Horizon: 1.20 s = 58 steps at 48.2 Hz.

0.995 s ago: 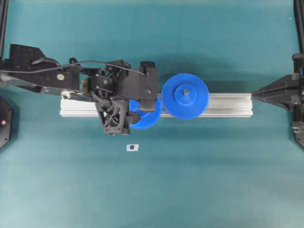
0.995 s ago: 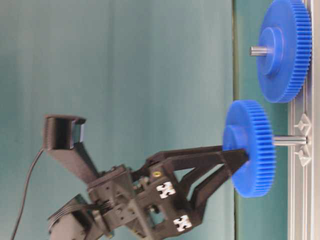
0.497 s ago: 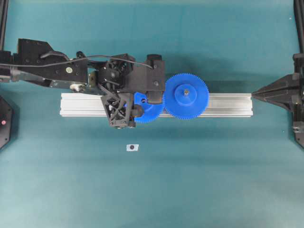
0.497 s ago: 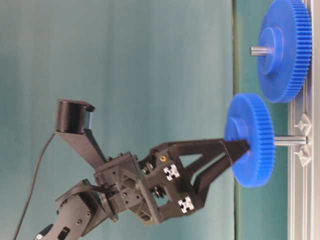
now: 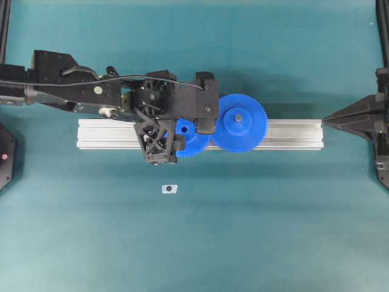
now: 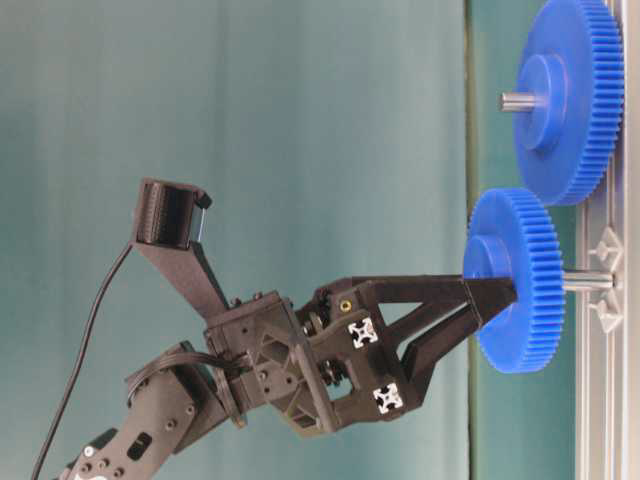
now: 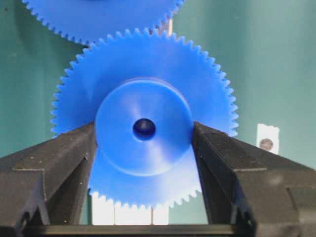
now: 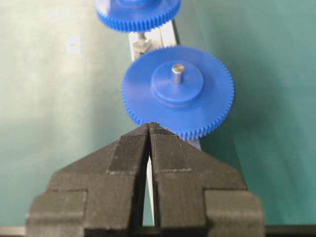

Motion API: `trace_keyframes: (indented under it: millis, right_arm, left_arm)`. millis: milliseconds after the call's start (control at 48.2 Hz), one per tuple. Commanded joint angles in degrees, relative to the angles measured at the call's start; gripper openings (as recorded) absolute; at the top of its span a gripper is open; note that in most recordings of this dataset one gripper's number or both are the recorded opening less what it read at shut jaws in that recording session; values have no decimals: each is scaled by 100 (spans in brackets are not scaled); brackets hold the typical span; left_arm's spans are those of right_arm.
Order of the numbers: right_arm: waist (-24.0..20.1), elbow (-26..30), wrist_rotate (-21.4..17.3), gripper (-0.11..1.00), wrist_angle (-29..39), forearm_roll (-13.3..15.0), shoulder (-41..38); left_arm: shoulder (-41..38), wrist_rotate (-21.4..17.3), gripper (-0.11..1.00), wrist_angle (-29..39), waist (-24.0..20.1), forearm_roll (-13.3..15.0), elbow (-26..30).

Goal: Find the location of the shaft and insert the small gear.
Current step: 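Align the gear's hole with the shaft beside the large gear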

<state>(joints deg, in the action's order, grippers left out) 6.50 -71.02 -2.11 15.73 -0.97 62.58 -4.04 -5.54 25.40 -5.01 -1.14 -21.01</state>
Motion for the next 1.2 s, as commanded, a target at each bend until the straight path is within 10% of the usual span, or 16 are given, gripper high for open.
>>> trace_keyframes:
  millis: [0,1181]
  right_arm:
    - [18,62,-44,8,-62,-9,-35]
    - [9,-9,-62,8,-114,-35,-35]
  left_arm:
    - [18,-9,65,0,9,-9,114]
    - [-18,-35,65,255,9,-9,352]
